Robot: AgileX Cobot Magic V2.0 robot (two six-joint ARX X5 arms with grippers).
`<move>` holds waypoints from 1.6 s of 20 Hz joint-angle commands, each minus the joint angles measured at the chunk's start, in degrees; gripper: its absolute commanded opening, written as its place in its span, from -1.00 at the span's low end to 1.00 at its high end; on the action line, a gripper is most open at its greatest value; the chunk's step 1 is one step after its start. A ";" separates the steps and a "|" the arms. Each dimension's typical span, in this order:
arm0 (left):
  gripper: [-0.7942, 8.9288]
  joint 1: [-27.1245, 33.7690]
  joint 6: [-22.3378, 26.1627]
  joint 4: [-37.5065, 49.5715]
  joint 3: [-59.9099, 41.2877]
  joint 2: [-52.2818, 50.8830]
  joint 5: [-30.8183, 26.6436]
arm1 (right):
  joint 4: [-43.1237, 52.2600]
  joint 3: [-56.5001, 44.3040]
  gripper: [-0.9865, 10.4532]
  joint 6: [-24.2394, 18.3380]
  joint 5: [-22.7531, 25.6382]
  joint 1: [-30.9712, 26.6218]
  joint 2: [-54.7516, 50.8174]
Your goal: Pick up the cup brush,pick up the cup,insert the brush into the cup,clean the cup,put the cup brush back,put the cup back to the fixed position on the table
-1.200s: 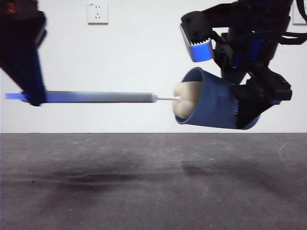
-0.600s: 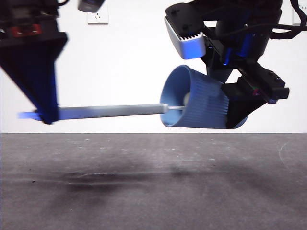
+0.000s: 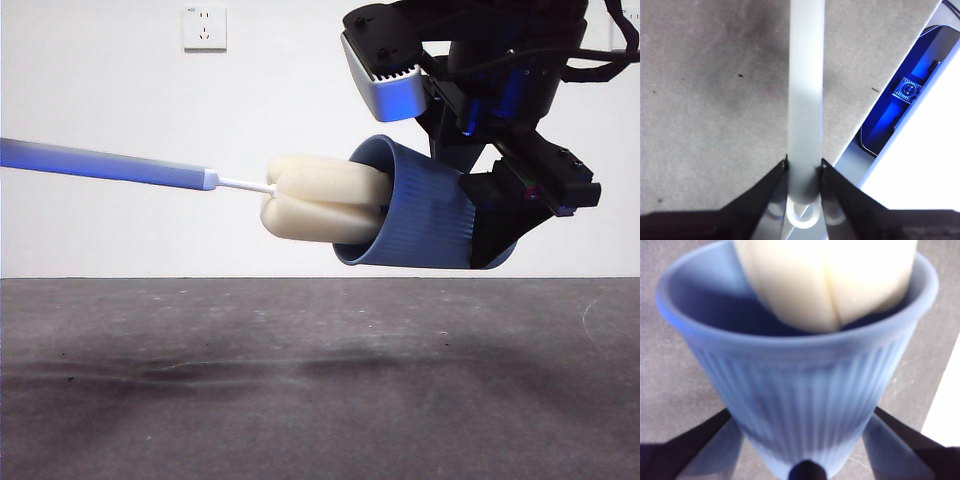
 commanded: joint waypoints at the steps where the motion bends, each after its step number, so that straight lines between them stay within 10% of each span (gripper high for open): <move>1: -0.85 0.26 -1.51 1.95 -0.33 0.72 0.37 | -0.07 0.22 -0.86 0.98 -0.02 0.20 0.26; 15: -0.85 0.04 -1.40 21.33 -0.33 15.43 8.81 | -0.09 0.22 -0.86 2.99 -0.09 1.64 0.26; 32: -0.85 0.28 -4.07 2.69 -0.33 2.51 -1.81 | -0.13 0.22 -0.86 4.94 -0.07 1.60 0.26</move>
